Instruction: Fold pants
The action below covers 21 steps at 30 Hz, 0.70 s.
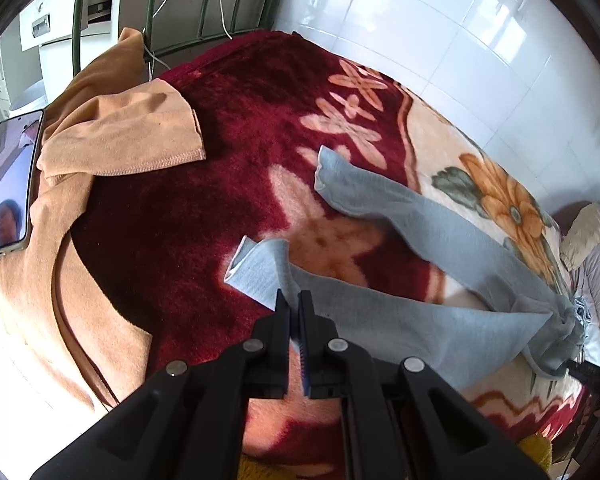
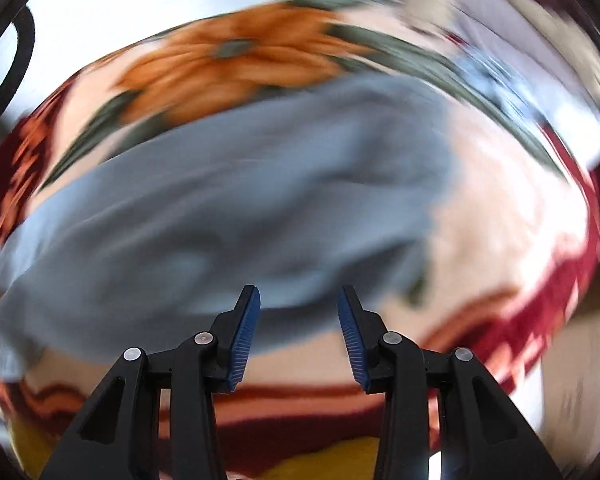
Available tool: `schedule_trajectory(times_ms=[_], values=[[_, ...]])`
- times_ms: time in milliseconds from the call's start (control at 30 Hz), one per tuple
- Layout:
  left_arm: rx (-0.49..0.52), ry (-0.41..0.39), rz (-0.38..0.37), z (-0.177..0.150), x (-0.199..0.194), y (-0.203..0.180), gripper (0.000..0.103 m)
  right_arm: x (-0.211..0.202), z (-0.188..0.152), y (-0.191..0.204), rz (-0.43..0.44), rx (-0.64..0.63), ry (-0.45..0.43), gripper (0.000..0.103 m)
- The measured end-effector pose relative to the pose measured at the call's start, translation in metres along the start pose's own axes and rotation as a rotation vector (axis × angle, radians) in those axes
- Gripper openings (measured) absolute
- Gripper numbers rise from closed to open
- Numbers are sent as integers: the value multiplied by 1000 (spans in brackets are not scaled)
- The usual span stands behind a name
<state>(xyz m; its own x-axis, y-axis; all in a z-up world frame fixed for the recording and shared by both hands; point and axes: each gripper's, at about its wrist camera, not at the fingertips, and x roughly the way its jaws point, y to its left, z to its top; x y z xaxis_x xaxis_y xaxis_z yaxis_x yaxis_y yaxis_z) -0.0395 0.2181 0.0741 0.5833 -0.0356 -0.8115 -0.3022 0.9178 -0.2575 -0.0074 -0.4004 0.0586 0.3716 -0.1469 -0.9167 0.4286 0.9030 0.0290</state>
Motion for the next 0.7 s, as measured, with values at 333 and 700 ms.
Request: schedule_trajectory(times_ms=[333,700], values=[[5,-14,65,5,4,-13,4,61,36,-40,21,137,62,41],[44,-16,102,3,6,-24,4,-5,40,-78,36,54,-95,6]])
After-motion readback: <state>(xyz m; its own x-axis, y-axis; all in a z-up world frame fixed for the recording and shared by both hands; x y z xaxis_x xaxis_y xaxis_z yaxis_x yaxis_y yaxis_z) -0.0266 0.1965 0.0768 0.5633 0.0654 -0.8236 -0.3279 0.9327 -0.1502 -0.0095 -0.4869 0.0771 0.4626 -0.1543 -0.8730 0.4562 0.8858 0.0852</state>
